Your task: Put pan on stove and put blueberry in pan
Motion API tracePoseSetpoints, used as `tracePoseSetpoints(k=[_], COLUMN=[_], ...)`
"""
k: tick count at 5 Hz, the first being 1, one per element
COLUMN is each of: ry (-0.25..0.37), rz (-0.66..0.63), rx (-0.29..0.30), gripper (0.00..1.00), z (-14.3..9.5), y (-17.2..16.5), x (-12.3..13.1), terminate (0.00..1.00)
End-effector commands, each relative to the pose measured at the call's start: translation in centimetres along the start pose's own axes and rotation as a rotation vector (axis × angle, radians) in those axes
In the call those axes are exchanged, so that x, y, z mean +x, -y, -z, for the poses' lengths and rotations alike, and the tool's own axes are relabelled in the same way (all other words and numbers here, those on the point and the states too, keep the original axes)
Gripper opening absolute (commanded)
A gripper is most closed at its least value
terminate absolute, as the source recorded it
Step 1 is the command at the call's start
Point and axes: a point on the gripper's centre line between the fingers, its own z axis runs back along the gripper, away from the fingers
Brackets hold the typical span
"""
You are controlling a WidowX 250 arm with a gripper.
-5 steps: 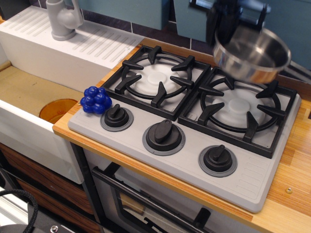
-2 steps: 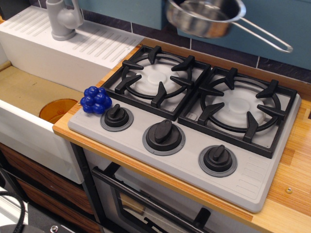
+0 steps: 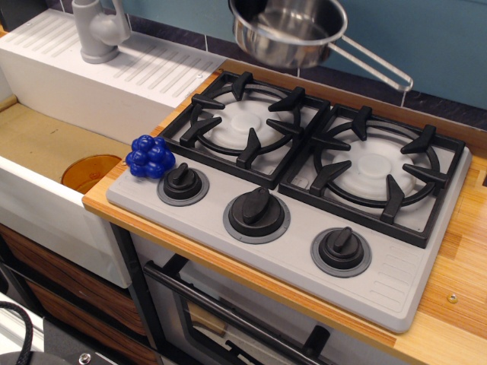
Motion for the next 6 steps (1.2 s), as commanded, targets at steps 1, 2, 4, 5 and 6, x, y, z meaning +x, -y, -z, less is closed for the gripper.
tracePoseSetpoints(k=[1,2,4,5,6], ry=[0.095,0.108,0.123,0.123,0.123], rz=[-0.008,-0.008,-0.021,-0.019,-0.006], rx=[-0.014,-0.021,-0.027,-0.024,-0.037], gripper=[0.0,0.0,0.0,1.0,1.0], z=[2.7,4.2,5.7,5.9,5.9], y=[-2.3,-2.6,-3.1,-3.0,-3.1], x=[0.5,0.3,-0.1,-0.2,-0.3], terminate=[0.0,0.0,0.0,0.0,0.0])
